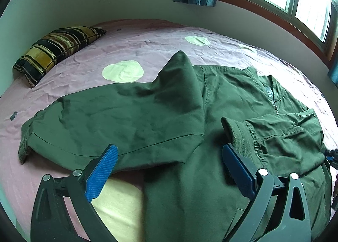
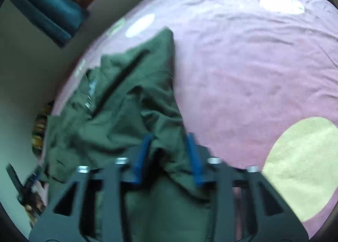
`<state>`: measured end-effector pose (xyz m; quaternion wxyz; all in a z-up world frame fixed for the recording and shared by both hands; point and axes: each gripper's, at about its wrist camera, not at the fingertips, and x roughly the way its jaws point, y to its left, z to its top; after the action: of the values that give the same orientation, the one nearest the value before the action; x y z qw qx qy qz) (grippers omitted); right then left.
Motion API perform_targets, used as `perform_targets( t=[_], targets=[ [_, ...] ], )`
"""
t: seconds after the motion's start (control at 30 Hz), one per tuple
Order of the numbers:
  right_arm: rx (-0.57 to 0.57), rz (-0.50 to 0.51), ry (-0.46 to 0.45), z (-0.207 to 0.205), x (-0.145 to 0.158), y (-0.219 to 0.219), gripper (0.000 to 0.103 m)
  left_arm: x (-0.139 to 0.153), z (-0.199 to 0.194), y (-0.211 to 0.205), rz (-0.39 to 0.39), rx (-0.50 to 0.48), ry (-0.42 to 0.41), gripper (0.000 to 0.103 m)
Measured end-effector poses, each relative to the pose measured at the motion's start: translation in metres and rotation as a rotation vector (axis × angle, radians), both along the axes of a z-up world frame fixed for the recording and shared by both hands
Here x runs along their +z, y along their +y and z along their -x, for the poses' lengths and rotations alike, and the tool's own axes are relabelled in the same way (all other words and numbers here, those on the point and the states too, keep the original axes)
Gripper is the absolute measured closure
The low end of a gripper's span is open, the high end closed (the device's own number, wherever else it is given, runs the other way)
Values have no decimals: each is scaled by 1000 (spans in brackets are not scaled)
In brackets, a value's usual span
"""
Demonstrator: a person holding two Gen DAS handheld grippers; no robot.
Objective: Fold small clothes
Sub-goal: 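Lift the sleeve cuff and lay it across the jacket body, open right gripper, then grasp the other sleeve cuff with the left gripper and lift it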
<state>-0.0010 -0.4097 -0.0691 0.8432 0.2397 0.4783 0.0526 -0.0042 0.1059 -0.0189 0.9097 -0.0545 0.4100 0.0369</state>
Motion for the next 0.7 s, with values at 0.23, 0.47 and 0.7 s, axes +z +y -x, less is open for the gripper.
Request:
perform_targets(
  t=[0.23, 0.47, 0.7],
  targets=[
    [-31, -8, -69, 13, 15, -3, 75, 0, 3, 5, 3, 18, 4, 4],
    [-51, 30, -204, 38, 57, 25, 60, -1, 17, 54, 71, 75, 34, 4],
    [32, 13, -238, 46, 69, 66, 49, -8, 48, 150, 368, 227, 64, 4]
  ],
)
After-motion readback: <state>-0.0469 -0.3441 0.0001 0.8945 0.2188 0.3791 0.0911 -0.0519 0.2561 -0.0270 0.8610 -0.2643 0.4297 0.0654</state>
